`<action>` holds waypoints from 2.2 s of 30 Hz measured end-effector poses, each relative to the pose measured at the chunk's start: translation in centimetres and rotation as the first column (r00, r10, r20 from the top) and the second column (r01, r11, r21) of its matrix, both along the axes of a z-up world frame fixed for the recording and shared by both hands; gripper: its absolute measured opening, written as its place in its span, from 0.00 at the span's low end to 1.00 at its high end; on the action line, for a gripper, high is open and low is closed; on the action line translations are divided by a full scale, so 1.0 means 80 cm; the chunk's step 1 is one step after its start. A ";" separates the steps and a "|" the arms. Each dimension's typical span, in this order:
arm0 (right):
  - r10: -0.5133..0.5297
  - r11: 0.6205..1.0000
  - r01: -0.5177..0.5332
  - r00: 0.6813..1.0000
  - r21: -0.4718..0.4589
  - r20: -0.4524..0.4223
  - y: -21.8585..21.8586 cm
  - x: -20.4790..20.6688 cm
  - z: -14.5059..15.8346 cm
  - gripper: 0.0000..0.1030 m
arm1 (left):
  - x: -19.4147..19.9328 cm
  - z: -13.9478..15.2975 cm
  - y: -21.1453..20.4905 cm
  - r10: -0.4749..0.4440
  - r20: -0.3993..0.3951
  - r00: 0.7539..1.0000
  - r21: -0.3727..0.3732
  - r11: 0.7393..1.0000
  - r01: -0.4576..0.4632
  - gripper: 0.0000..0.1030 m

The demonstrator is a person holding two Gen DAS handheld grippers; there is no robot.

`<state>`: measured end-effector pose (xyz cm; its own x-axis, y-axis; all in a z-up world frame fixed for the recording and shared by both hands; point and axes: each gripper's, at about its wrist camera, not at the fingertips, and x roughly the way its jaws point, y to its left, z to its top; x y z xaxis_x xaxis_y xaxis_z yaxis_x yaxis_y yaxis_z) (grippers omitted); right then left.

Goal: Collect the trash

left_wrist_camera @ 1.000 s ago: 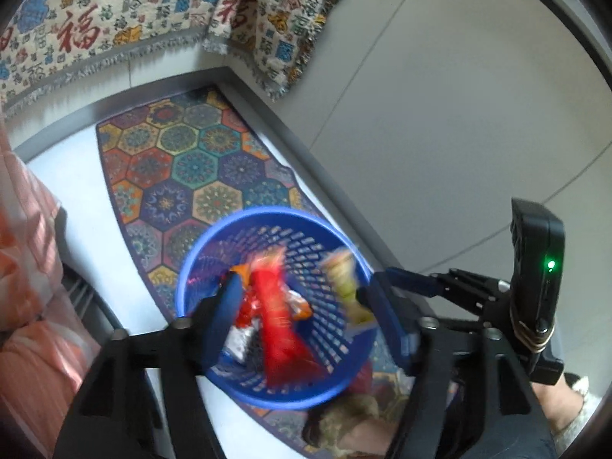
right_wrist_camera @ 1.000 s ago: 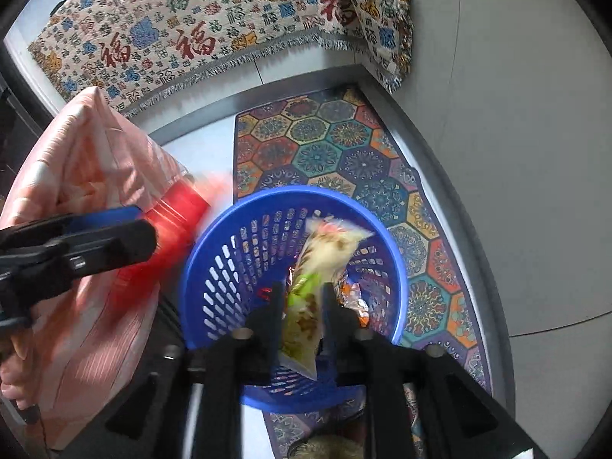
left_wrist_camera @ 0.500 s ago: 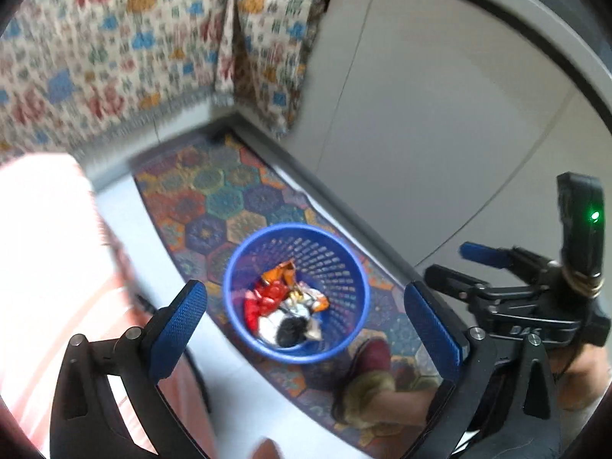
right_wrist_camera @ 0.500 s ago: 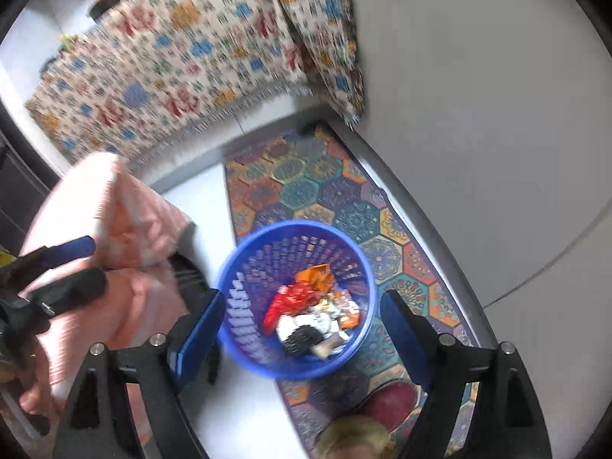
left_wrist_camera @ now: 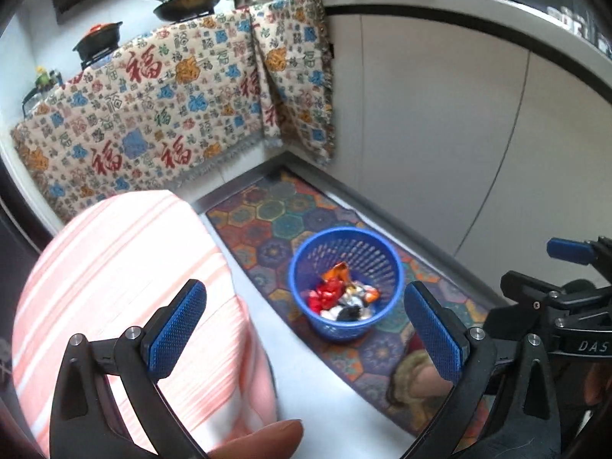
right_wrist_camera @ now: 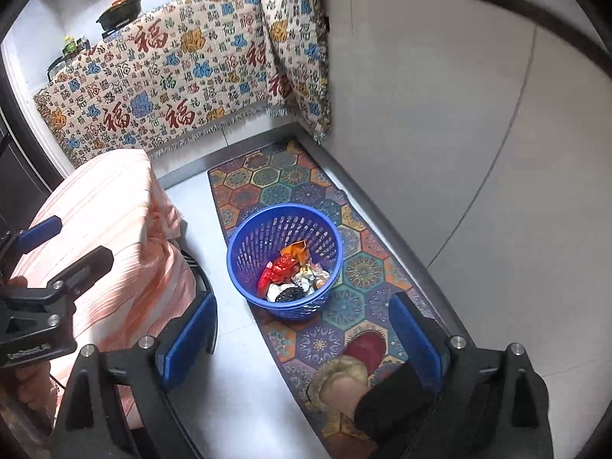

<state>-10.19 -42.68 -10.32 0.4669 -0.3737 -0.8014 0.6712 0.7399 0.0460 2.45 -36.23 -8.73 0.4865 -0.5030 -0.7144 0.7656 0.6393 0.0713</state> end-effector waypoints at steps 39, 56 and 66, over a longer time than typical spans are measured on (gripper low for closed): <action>0.012 0.993 -0.004 0.998 -0.115 0.068 0.052 -0.019 0.057 0.90 | 0.005 0.014 0.035 0.033 -0.067 0.997 -0.046 0.998 -0.037 1.00; 0.018 0.995 -0.012 0.998 -0.101 0.058 0.051 -0.013 0.050 0.90 | 0.009 0.010 0.039 0.038 -0.087 0.996 -0.045 0.998 -0.042 1.00; 0.017 0.995 -0.012 0.998 -0.097 0.055 0.053 -0.010 0.048 0.90 | 0.010 0.007 0.038 0.034 -0.092 0.995 -0.043 0.998 -0.038 1.00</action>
